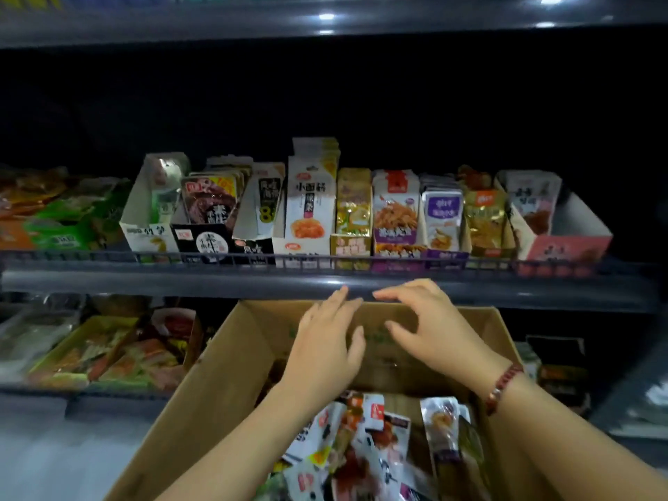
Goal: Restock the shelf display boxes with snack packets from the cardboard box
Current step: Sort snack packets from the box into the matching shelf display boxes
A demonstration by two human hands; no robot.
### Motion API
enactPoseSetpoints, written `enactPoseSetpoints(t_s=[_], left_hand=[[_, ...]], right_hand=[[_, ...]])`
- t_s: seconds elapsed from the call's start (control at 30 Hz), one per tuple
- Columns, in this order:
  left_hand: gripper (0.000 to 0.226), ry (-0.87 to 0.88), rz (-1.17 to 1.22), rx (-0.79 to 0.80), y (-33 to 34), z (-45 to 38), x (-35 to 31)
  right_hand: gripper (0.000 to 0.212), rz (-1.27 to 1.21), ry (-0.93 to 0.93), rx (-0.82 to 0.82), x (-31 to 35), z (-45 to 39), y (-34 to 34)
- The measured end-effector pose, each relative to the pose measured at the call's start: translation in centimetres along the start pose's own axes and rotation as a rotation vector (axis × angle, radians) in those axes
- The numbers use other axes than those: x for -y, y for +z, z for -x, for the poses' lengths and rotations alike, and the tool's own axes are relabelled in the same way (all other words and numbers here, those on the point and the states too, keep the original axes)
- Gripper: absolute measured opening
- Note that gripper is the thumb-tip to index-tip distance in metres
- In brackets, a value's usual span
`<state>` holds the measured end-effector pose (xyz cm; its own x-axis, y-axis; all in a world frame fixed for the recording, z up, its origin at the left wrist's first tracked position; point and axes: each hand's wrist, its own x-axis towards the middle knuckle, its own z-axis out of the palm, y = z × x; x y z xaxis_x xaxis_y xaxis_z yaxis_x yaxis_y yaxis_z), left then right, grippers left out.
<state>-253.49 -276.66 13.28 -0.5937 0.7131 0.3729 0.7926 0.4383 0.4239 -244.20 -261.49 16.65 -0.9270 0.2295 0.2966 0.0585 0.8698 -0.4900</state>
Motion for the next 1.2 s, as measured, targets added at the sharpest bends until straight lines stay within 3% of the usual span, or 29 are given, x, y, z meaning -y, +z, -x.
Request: enactPoseSetpoints(t_s=[0.2,0.4,0.63,0.73,0.8,0.83,0.93,0.97,1.07,1.13,1.2], left_hand=[[0.034,-0.126,0.218,0.268,3.6,3.7,-3.5],[0.022,-0.339,0.318,0.616,7.8,3.6,-4.3],[0.014,-0.692,0.505,0.751,15.5,2.6,-3.0],[0.022,-0.811,0.618,0.761,18.7,2.5,-3.0],[0.014,-0.866,0.699,0.769,20.5,2.5,-3.4],[0.020,-0.889,0.720,0.762,21.2,2.4,-3.6],[0.096,-0.958,0.737,0.730,25.0,2.2,-2.8],[0.099,-0.964,0.737,0.750,24.9,2.1,-3.3],[0.026,-0.933,0.752,0.829,24.1,1.8,-4.6],[0.022,-0.910,0.722,0.846,24.9,2.0,-4.9],[0.041,-0.867,0.749,0.837,25.3,2.0,-5.1]], right_hand=[[0.033,0.192,-0.040,0.144,-3.7,7.7,-1.8],[0.022,0.127,0.021,0.151,-7.0,11.7,-2.5],[0.034,-0.021,-0.016,0.047,-8.7,13.2,-2.1],[0.039,-0.085,0.032,-0.010,-9.5,13.5,-2.1],[0.044,-0.122,0.072,-0.019,-9.9,13.7,-2.1],[0.047,-0.129,0.081,-0.019,-10.0,13.8,-2.0],[0.050,-0.144,0.111,-0.022,-10.0,14.0,-1.9],[0.051,-0.150,0.120,-0.024,-10.1,14.0,-1.8],[0.052,-0.153,0.141,-0.024,-10.1,14.0,-1.7],[0.052,-0.152,0.146,-0.023,-10.1,14.0,-1.7],[0.051,-0.151,0.147,-0.019,-10.2,14.1,-1.7]])
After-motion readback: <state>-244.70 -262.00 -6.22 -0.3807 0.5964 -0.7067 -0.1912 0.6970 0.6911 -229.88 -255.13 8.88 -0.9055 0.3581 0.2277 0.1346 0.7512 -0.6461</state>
